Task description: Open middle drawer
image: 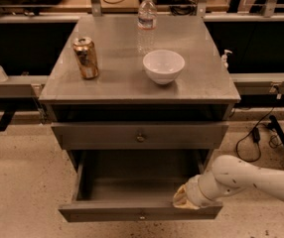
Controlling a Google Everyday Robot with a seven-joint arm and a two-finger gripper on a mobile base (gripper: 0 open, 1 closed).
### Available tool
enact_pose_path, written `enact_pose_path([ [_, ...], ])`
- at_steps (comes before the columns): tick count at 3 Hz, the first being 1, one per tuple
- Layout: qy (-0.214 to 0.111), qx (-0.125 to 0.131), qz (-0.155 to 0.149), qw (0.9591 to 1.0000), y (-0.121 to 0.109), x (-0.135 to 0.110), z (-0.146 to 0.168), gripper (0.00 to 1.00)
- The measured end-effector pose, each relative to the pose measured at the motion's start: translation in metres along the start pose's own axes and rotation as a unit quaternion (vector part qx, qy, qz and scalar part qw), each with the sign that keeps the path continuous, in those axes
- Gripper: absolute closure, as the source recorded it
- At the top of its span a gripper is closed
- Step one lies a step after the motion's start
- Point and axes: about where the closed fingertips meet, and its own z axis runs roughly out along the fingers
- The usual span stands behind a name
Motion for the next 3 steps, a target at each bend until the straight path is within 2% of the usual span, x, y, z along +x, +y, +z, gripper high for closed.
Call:
enact_pose_path([
  [1,-0.002,0.002,-0.004,1.0000,0.001,-0.004,-0.004,1.00],
  [2,-0.013,0.010,-0.023,0.9996,0.004,-0.023,-0.026,1.00],
  [3,0.007,0.037,-0.047,0.9982,-0.013,-0.044,-0.042,1.00],
])
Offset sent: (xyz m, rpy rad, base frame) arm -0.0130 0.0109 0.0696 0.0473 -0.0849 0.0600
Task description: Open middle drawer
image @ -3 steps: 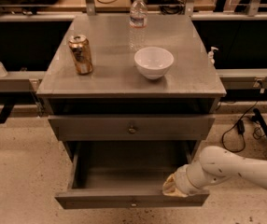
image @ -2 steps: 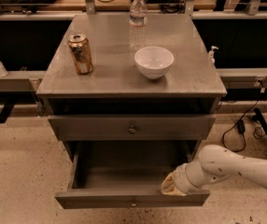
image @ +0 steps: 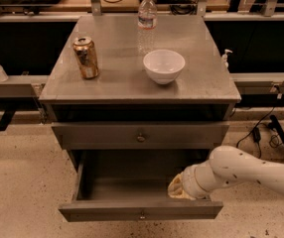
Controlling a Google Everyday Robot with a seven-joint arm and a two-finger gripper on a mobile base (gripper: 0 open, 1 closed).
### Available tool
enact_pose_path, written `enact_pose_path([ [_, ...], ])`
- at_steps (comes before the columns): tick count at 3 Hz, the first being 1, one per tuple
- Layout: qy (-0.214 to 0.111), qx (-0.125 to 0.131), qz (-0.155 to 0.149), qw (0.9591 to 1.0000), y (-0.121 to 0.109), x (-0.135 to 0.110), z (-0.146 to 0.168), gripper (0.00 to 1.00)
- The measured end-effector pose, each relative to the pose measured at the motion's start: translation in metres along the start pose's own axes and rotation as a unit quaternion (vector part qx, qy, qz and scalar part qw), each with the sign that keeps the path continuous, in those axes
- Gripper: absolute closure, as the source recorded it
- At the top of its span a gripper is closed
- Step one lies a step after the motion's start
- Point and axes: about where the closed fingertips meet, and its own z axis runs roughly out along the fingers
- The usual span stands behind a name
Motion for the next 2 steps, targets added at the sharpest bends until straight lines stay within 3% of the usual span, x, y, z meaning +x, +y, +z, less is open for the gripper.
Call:
enact_pose_path([
  [1,0.021,0.024,-0.006,0.9995,-0.033,0.000,0.010,1.00],
  [2,0.037,0.022,0.002,0.9991,-0.064,0.026,0.054,1.00],
])
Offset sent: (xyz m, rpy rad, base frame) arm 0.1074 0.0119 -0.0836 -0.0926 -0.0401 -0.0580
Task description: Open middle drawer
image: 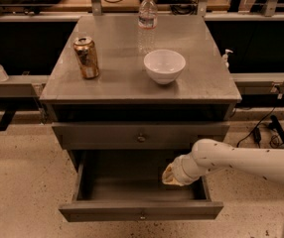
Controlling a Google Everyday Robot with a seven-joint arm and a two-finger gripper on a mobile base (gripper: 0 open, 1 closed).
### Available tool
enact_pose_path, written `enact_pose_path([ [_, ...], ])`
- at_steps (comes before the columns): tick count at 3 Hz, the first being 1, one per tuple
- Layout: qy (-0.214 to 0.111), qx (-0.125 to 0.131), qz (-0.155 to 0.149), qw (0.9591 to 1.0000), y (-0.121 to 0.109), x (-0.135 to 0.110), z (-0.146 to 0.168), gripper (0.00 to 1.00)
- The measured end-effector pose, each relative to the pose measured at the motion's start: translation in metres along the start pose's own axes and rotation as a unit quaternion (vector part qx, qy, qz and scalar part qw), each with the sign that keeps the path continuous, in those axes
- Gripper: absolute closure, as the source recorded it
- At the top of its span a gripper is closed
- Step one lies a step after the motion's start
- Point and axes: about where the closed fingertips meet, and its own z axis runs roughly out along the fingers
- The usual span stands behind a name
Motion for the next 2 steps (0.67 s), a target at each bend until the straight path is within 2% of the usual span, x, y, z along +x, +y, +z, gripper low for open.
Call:
enact_pose_path([
  [1,-0.002,-0.022,0.018,0.9996,-0.001,0.018,0.040,1.00],
  [2,-0.006,-0.057,0.028,0.9980,0.016,0.020,0.074,1.00],
])
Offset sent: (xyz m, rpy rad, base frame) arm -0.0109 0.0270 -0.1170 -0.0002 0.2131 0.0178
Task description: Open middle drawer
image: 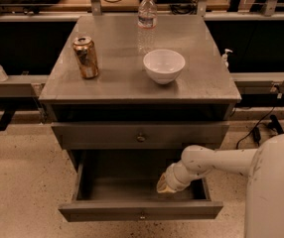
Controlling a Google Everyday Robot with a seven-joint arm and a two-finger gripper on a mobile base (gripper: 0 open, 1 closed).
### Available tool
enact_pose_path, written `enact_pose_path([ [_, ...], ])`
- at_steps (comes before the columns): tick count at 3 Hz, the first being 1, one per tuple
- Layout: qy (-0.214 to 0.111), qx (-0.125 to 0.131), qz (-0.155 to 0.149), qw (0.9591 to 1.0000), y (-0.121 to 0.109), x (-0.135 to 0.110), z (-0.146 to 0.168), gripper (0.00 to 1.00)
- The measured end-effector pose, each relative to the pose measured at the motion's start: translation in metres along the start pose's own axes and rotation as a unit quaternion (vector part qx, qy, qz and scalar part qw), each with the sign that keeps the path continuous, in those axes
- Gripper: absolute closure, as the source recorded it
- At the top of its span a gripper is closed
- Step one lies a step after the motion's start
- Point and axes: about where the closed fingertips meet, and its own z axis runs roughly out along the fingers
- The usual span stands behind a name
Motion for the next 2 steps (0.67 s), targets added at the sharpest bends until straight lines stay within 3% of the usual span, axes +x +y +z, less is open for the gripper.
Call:
enact_pose_path([
  [1,-0.008,-0.037,0.019,0.9991,0.017,0.008,0.021,1.00],
  [2,-0.026,-0.074,0.013,0.9968,0.041,0.002,0.017,1.00],
])
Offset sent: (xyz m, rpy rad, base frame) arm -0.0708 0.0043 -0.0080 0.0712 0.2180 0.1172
